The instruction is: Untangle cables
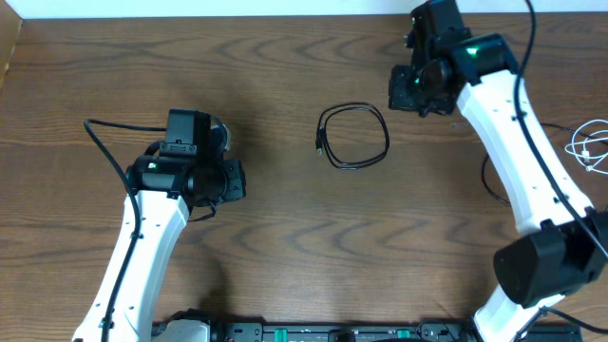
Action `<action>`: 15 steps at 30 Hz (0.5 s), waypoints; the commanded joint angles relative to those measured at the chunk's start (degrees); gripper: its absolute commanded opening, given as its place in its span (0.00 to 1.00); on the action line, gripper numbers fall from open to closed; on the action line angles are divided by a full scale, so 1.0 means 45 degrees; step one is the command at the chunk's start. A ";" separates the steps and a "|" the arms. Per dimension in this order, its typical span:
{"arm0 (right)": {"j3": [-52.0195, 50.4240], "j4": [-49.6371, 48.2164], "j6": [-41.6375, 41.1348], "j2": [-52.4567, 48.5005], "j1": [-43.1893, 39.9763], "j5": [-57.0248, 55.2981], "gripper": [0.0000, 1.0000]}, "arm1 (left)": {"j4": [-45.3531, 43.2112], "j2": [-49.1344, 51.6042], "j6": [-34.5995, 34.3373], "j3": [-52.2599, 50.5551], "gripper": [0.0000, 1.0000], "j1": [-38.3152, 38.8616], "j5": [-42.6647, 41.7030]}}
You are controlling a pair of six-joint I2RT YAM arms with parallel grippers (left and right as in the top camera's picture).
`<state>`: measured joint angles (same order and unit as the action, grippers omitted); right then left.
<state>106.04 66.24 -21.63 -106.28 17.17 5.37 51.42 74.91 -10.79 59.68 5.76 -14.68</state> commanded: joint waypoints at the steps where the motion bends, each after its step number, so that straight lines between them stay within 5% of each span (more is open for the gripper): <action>1: -0.0083 0.0272 0.0248 -0.0277 0.0010 0.0136 0.13 | 0.0078 0.0063 -0.0160 -0.0078 0.16 0.0015 0.0034; 4: -0.0325 0.0437 0.0248 -0.0486 0.0078 0.0141 0.17 | 0.0092 0.0063 -0.0160 -0.0078 0.16 0.0015 0.0039; 7: -0.0738 0.0282 0.0248 -0.0733 0.0253 0.0151 0.34 | 0.0092 0.0063 -0.0160 -0.0078 0.16 0.0015 0.0034; 10: -0.1268 -0.0257 0.0243 -0.0801 0.0515 0.0330 0.65 | 0.0092 0.0063 -0.0160 -0.0078 0.16 0.0015 0.0039; 12: -0.1632 -0.0724 0.0248 -0.0801 0.0627 0.0321 0.99 | 0.0092 0.0063 -0.0160 -0.0078 0.16 0.0015 0.0034; 15: -0.2186 -0.1511 0.0248 -0.0801 0.0636 0.0325 0.99 | 0.0087 0.0063 -0.0160 -0.0078 0.16 0.0015 0.0039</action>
<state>97.93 61.10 -20.56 -109.78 19.66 6.42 51.64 74.91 -10.76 59.68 5.76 -14.68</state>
